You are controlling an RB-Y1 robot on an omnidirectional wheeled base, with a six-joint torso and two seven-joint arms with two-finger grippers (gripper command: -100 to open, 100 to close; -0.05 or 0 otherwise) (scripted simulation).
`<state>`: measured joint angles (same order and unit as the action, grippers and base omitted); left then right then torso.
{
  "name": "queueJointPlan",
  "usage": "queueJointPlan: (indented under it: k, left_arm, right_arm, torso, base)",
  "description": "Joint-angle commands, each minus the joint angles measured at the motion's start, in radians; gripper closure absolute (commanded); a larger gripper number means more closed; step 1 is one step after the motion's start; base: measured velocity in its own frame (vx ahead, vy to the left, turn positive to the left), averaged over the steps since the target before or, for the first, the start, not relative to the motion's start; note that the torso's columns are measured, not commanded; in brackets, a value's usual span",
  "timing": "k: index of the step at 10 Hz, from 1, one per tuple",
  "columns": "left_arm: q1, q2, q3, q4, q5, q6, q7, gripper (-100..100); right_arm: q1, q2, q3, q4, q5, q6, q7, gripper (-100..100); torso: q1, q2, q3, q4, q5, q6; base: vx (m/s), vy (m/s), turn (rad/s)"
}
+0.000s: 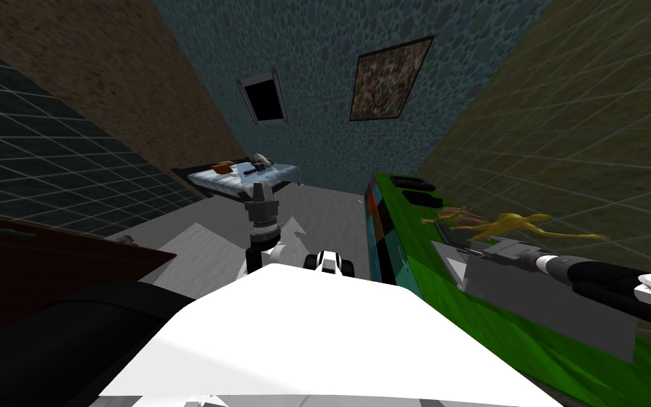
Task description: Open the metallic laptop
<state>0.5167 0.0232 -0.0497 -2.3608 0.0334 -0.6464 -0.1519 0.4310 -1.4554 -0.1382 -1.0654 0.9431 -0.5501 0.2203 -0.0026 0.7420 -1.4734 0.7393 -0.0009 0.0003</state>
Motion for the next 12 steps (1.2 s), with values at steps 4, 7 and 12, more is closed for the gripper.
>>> queueJointPlan:
  k: [4,7,12]
  left_arm:
    - [0.000,0.000,0.000,0.000,0.000,0.000,0.000,0]
    - [0.000,0.000,0.000,0.000,0.000,0.000,0.000,0]
    - [0.000,0.000,0.000,0.000,0.000,0.000,0.000,0]
  right_arm:
    - [-0.001,-0.001,0.013,0.000,0.010,-0.013,0.009,100]
    - [0.046,-0.041,0.040,-0.002,0.018,-0.079,-0.033,100]
    - [0.031,-0.019,0.048,0.041,-0.021,-0.101,-0.072,-100]
  torso:
    - [0.004,-0.007,-0.005,-0.002,0.002,0.000]
    - [0.001,-0.009,-0.006,-0.003,0.000,-0.001]
    - [0.004,0.001,0.001,0.001,0.001,0.001]
  base:
    - [0.013,-0.026,0.031]
    - [0.133,-0.025,-0.016]
    - [0.065,-0.009,-0.019]
